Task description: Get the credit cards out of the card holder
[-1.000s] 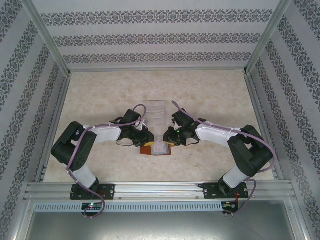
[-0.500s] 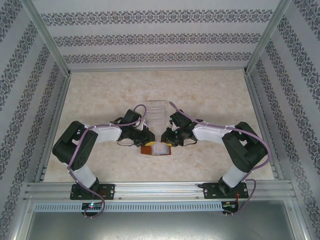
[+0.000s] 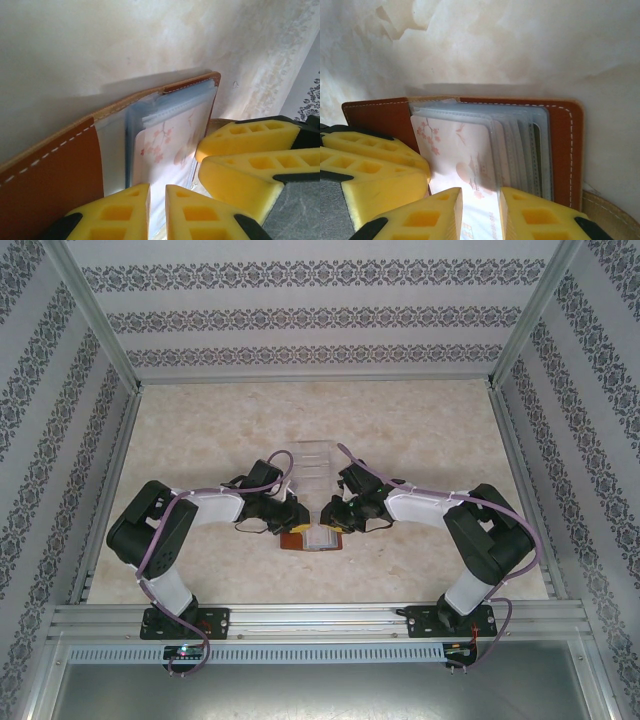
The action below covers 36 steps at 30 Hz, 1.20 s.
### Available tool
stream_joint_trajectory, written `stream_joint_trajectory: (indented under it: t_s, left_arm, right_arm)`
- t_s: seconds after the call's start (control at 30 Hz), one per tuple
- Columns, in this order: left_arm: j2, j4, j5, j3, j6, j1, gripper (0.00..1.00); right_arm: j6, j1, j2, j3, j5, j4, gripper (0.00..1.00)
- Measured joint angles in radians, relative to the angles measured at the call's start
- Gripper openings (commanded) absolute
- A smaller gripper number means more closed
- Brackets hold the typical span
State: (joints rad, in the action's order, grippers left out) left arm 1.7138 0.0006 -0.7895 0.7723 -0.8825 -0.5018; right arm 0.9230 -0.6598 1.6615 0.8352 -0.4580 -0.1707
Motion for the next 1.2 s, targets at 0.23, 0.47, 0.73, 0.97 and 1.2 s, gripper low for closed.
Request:
stream_joint_trajectory:
  t_s: [0.23,0.47,0.73,0.97,1.2]
  left_arm:
    - [0.007,0.0,0.0,0.0,0.0,0.0,0.16]
    - [0.008,0.0,0.0,0.0,0.002,0.0,0.16]
    - [0.008,0.0,0.0,0.0,0.003,-0.001,0.16]
    - [0.008,-0.021,0.001,0.009,0.02,-0.001,0.16]
    - [0.008,-0.09,0.016,0.035,0.057,-0.001,0.16]
  right_arm:
    - [0.014,-0.013,-0.005,0.001,0.01,-0.001,0.27]
    - [0.014,-0.013,-0.032,0.001,0.031,0.0,0.27]
    - [0.014,-0.013,-0.015,0.004,0.029,0.008,0.27]
    - [0.012,-0.013,0.024,0.032,0.032,-0.029,0.27]
    - [-0.013,-0.013,0.027,0.053,0.056,-0.084,0.27]
